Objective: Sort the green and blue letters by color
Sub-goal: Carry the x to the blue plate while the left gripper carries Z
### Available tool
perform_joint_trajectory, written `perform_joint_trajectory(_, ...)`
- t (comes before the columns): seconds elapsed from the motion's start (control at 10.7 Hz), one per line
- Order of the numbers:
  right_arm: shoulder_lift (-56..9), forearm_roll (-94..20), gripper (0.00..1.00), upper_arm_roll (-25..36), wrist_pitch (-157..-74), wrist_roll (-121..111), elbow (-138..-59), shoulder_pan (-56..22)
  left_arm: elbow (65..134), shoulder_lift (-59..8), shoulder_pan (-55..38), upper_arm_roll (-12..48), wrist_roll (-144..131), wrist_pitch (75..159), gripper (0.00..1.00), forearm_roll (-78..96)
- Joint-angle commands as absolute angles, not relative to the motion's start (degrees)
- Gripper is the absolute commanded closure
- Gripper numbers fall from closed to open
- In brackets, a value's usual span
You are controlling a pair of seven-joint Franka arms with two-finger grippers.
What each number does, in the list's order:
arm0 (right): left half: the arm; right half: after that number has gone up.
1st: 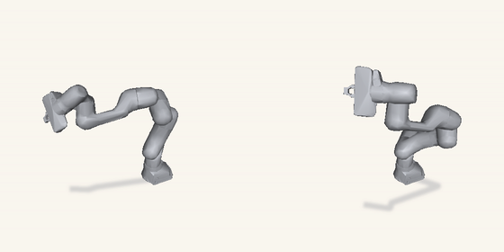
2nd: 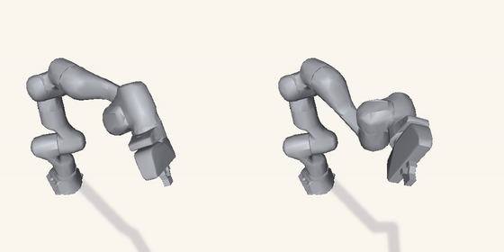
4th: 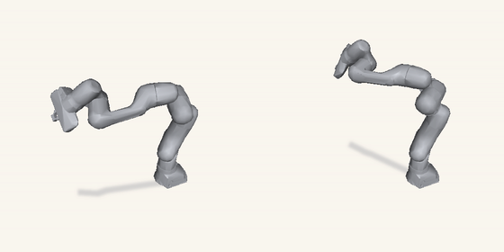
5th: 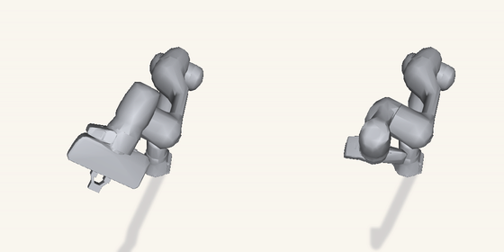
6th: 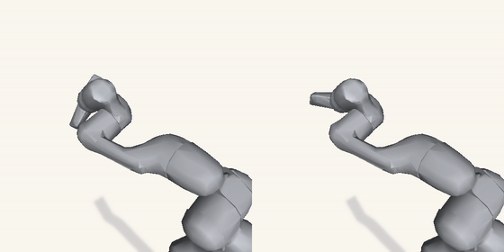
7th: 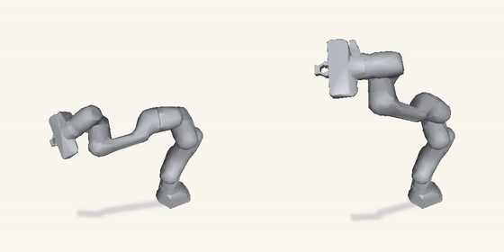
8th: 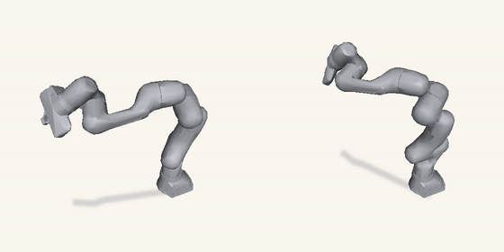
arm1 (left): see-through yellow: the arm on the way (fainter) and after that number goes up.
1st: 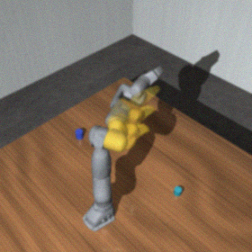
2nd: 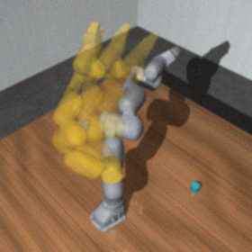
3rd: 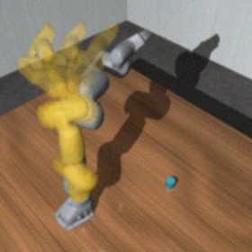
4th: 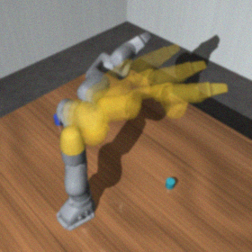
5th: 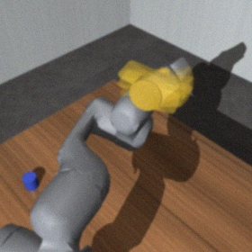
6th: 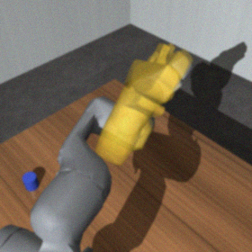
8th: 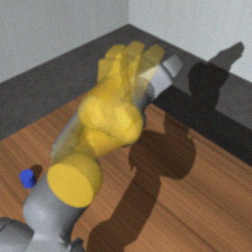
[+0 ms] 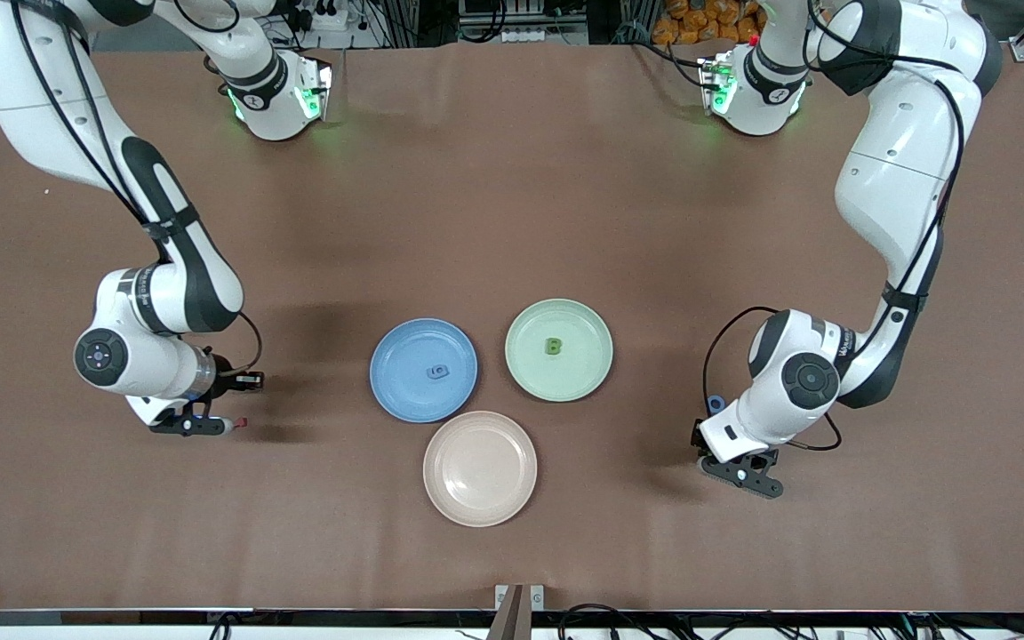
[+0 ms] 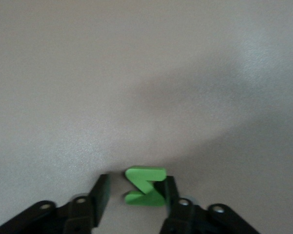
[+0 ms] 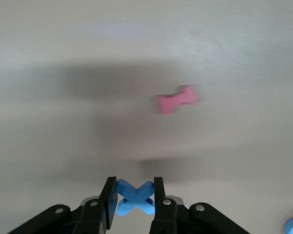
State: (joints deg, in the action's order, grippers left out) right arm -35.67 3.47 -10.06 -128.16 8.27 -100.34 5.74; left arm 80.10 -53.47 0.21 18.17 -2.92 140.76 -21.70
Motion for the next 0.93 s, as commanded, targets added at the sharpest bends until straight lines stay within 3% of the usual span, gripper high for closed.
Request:
perform_joint_trajectory(0.0, -35.15, 3.43, 1.0, -15.46, -124.36, 18.87, -96.68, 4.75, 78.66, -54.32, -0.35, 17.67, -2.55, 140.54, 0.62, -23.47)
perform_joint_trajectory(0.19, -35.24, -5.05, 1.0, -16.61, -124.54, 23.27, -96.24, 1.78, 78.66, -54.05, -0.35, 17.67, -2.55, 140.36, 0.91, -23.47)
perform_joint_trajectory(0.28, -35.24, -9.01, 1.0, -16.61, -124.54, 24.25, -95.81, -0.24, 78.66, -53.7, -0.61, 17.67, -2.64, 140.19, 1.0, -23.55)
perform_joint_trajectory(0.65, -35.68, -13.1, 1.0, -16.44, -129.45, 36.18, -95.8, -7.72, 78.92, -49.67, -2.81, 20.21, -3.6, 134.21, 1.0, -20.06)
perform_joint_trajectory(0.74, -35.77, -12.75, 0.62, -16.35, -129.29, 35.69, -95.8, -7.39, 79.1, -49.66, -2.9, 21.08, -3.78, 134.12, 1.0, -19.69)
perform_joint_trajectory(0.84, -35.77, -12.66, 0.06, -16.26, -129.2, 35.34, -95.89, -6.6, 79.1, -49.66, -3.68, 22.31, -6.48, 132.99, 1.0, -19.17)
